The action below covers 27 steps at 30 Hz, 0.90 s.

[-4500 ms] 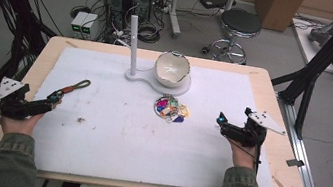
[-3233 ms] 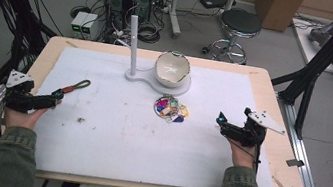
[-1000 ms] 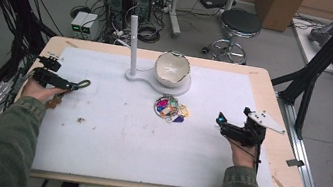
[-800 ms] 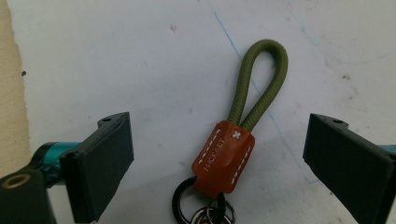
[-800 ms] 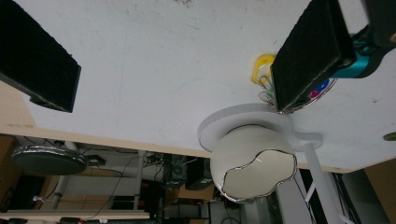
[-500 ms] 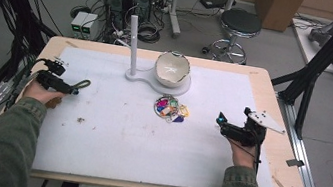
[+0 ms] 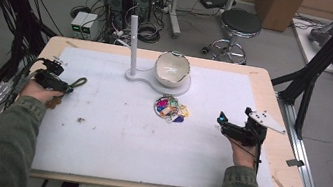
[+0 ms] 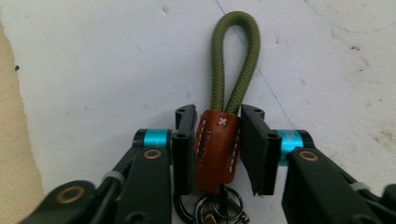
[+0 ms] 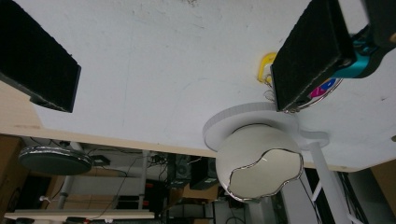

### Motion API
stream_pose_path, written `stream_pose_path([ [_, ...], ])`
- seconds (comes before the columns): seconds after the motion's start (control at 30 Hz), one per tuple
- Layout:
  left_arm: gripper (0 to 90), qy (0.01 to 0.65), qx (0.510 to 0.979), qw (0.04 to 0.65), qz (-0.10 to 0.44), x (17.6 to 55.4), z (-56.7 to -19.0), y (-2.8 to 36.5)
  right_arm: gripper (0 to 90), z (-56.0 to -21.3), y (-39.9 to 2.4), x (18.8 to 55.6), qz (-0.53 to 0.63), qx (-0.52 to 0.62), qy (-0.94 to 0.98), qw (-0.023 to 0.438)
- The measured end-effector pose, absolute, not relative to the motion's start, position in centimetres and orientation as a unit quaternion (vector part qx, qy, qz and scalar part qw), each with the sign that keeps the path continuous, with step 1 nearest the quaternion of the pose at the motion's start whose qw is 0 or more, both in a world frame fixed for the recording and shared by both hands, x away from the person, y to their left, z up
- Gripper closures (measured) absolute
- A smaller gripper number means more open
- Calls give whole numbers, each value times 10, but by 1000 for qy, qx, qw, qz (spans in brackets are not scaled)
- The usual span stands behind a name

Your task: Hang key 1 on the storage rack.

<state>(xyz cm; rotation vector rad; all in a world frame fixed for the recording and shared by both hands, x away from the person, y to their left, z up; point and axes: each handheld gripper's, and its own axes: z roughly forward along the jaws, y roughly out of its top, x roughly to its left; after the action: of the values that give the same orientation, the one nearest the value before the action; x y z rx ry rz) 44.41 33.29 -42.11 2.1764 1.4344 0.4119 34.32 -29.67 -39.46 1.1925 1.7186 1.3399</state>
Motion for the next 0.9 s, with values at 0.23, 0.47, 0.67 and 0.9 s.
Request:
stream_pose_path([
  [0.23,719,556,775,284,94,446,-419,345,5,-394,-297,343,511,454,655,323],
  [0.47,729,563,767,297,79,443,-411,349,5,-394,-296,343,512,454,654,322],
  [0.67,729,573,760,295,79,440,-403,350,5,-394,-296,342,513,454,654,321],
  [0.9,729,584,745,307,104,432,-389,353,5,-394,-297,343,516,456,652,318],
])
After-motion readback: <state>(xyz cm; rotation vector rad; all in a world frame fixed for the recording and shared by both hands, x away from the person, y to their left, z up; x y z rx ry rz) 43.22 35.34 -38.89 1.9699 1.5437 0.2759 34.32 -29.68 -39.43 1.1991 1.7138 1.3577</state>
